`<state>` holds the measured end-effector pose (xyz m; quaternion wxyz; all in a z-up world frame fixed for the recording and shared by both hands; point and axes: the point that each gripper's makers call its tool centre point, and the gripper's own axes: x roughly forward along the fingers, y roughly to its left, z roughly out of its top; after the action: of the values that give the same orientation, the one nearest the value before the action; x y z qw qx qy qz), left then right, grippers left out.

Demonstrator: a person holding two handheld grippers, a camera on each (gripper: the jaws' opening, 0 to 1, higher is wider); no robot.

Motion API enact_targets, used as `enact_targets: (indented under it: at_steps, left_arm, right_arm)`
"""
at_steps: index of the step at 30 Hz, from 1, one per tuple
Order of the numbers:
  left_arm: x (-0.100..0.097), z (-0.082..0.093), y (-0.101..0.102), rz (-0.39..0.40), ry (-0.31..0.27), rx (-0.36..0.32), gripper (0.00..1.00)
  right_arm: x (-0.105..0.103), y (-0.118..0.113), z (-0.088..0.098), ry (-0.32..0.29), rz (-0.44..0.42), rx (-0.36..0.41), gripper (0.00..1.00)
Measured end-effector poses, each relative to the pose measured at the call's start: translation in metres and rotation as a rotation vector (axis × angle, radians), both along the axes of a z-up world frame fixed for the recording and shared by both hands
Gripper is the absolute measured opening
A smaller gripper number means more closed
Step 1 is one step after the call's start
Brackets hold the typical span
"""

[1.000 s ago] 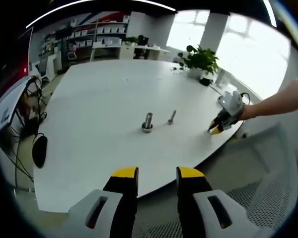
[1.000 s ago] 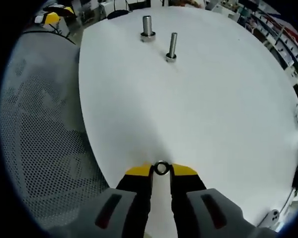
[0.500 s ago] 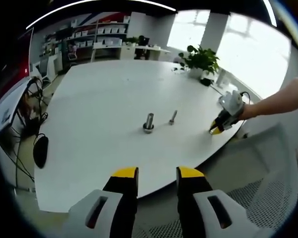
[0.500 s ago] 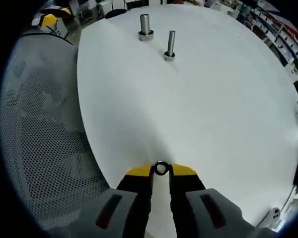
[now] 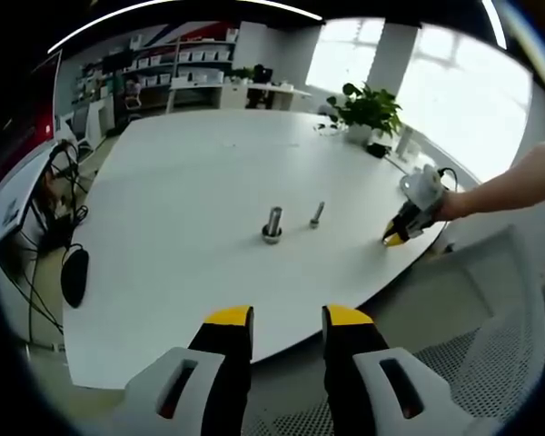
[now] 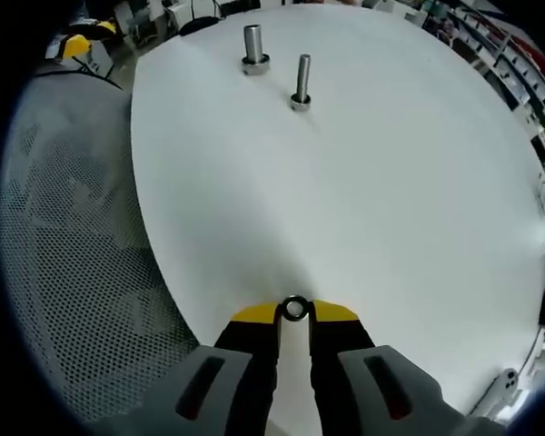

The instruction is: Place the washer onto the threaded stud by aligning its center hole with the stud, sliding it down to the base, and recovering from edge contact or off-axis alignment until the washer reaches the visible bottom stop.

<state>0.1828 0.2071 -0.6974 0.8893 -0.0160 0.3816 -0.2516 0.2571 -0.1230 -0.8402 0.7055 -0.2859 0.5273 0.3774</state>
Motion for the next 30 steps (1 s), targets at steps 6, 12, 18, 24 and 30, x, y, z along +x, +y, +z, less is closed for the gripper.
enact_targets:
  at_steps: [6, 12, 18, 24, 30]
  left_arm:
    - [0.0, 0.0, -0.001, -0.005, -0.002, -0.003, 0.28]
    - [0.001, 0.002, -0.001, -0.005, -0.008, -0.01, 0.28]
    - [0.002, 0.003, -0.001, -0.003, -0.014, -0.02, 0.28]
    - [0.004, 0.007, -0.001, 0.002, -0.032, -0.032, 0.28]
    - [0.005, 0.009, 0.0, 0.012, -0.041, -0.038, 0.28]
  right_arm:
    - [0.01, 0.014, 0.005, -0.001, -0.019, 0.017, 0.13]
    - [0.028, 0.044, 0.024, -0.034, -0.023, 0.073, 0.13]
    - [0.046, 0.075, 0.038, -0.059, -0.012, 0.118, 0.13]
    - [0.061, 0.099, 0.052, -0.095, 0.02, 0.137, 0.13]
    - [0.076, 0.115, 0.06, -0.115, 0.05, 0.14, 0.13]
